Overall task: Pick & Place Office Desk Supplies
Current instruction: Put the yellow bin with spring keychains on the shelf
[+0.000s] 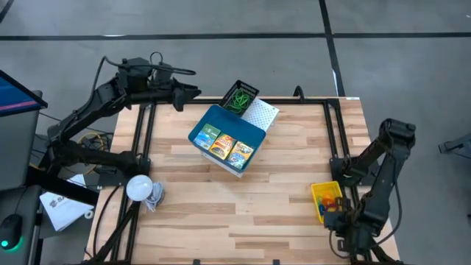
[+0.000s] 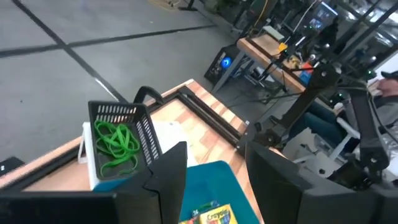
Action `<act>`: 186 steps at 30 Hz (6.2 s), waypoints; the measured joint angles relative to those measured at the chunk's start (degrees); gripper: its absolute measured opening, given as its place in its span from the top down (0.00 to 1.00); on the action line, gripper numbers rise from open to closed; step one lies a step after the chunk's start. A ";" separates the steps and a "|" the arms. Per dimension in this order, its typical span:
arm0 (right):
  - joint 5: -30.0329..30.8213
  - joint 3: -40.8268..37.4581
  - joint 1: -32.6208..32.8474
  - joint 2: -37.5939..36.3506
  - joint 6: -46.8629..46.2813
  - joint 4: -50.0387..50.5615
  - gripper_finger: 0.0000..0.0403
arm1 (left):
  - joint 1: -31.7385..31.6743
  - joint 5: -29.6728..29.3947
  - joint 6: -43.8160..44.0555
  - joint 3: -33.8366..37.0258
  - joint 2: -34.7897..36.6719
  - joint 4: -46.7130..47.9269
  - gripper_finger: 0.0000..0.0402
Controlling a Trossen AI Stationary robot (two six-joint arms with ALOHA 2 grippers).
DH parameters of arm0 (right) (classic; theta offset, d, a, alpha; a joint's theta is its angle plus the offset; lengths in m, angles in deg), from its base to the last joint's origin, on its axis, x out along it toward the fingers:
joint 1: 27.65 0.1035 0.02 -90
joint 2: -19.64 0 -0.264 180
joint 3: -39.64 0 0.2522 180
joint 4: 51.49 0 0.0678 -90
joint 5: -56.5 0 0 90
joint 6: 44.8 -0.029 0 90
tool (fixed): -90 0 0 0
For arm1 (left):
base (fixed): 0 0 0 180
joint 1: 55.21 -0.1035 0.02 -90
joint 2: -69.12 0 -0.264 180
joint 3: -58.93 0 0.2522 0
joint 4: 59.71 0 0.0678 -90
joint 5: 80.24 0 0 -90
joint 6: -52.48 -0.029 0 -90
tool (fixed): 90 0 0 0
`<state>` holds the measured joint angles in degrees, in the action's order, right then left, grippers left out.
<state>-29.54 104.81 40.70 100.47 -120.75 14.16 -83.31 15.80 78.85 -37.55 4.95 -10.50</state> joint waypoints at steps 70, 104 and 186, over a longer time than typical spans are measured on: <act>4.52 20.00 -79.90 -11.41 26.63 5.82 1.00 | 3.39 0.01 -0.83 -0.02 5.78 0.55 0.60; -13.69 28.02 -88.61 0.99 60.02 29.04 1.00 | 3.39 3.50 -3.28 -0.02 10.92 7.32 0.60; 2.79 2.88 -24.82 -7.10 -44.63 -2.76 0.60 | 13.64 -0.15 -0.47 -0.02 5.19 7.20 0.60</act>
<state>-26.75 107.70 15.88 93.37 -165.38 11.40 -69.67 15.65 78.38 -37.57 10.14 -3.30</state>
